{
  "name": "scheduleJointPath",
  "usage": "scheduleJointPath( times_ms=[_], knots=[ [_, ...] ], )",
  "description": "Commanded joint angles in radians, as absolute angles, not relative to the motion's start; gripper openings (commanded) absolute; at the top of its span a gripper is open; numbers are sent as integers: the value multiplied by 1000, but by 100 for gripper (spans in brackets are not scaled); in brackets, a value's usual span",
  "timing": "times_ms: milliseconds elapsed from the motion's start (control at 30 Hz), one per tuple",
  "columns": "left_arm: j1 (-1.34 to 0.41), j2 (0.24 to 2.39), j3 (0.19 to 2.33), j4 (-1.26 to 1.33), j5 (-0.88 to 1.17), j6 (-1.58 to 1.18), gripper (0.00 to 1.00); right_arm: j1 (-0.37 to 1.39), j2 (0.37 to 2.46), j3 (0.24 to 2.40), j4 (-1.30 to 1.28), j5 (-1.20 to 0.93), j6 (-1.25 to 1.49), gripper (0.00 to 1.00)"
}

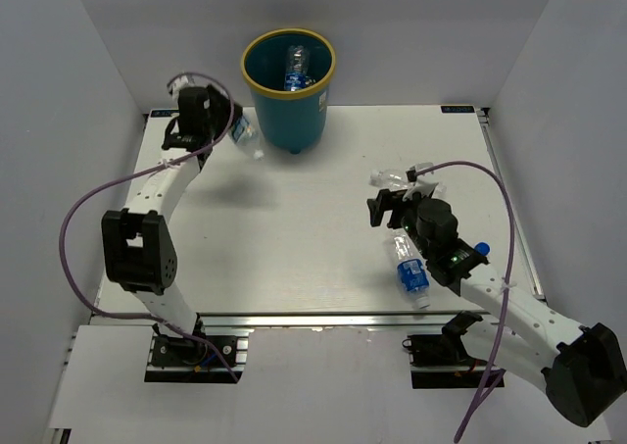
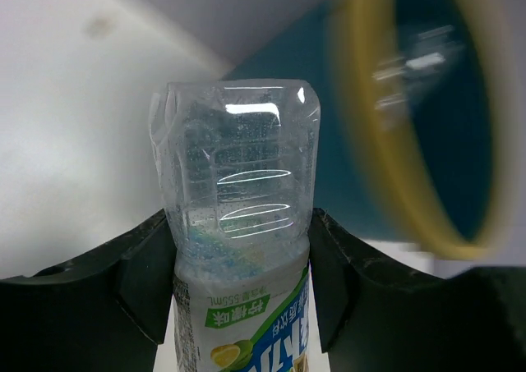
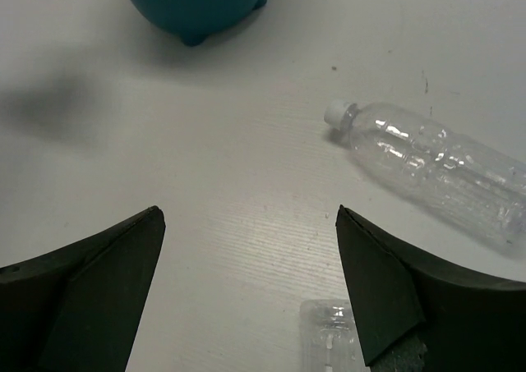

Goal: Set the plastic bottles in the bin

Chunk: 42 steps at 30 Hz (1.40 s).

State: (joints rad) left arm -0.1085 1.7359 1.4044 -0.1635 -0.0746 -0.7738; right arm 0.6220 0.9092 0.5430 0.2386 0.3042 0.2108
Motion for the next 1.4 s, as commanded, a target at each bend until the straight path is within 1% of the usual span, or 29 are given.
scheduleJointPath(
  times_ms=[0,33,100,133,200,233,267,300,333,367,400,433,467,500,600,733,867,1033,1067,1133,1233,1267,1300,1367],
  knots=[
    [-147,1660,1555,27,-23,-765,35,621,951,514,281,295,222,89],
    [-149,1687,1619,50,-18,-779,35,621,954,517,273,293,227,89],
    [-156,1721,1678,95,-3,-784,35,621,956,515,267,296,235,89],
    [-160,1742,1724,165,-2,-804,36,621,950,511,264,295,239,89],
    [-176,1834,1803,239,30,-802,41,620,939,497,276,291,239,89],
    [-182,1880,1863,232,26,-807,42,621,934,492,285,301,242,89],
    [-192,1999,2037,216,44,-811,43,621,931,489,282,302,238,89],
    [-198,2069,2140,163,55,-810,45,621,927,492,275,307,235,89],
    [-201,2139,2258,111,51,-818,48,621,923,494,262,328,235,89],
    [-207,2210,2475,80,72,-816,53,620,919,497,229,343,236,89],
    [-210,2315,2546,60,80,-821,65,620,911,497,212,357,235,89],
    [-212,2335,2566,77,84,-839,70,618,907,499,192,383,238,89],
    [-213,2332,2544,109,92,-847,76,617,901,500,146,396,245,90],
    [-213,2295,2457,162,86,-850,85,615,888,503,118,411,250,89],
    [-224,2246,2378,207,66,-827,98,615,855,489,49,474,267,89],
    [-245,2264,2492,126,68,-767,98,614,853,488,3,521,284,89],
    [-253,2209,2462,126,43,-746,98,615,923,526,-81,457,296,89],
    [-253,2122,2447,51,32,-697,98,614,1080,662,-352,468,389,89],
    [-255,2070,2404,37,28,-684,98,614,1129,681,-383,480,411,89],
    [-253,2007,2335,-24,14,-640,98,615,1161,712,-426,488,432,89],
    [-253,1846,2131,-127,-79,-574,98,615,1195,716,-457,494,445,89],
    [-253,1797,1976,-158,-147,-560,98,614,1207,715,-460,491,446,89],
    [-253,1685,1883,-163,-182,-551,98,614,1215,713,-460,482,449,89],
    [-252,1561,1684,-134,-274,-546,98,612,1238,712,-459,472,448,86]
  ],
)
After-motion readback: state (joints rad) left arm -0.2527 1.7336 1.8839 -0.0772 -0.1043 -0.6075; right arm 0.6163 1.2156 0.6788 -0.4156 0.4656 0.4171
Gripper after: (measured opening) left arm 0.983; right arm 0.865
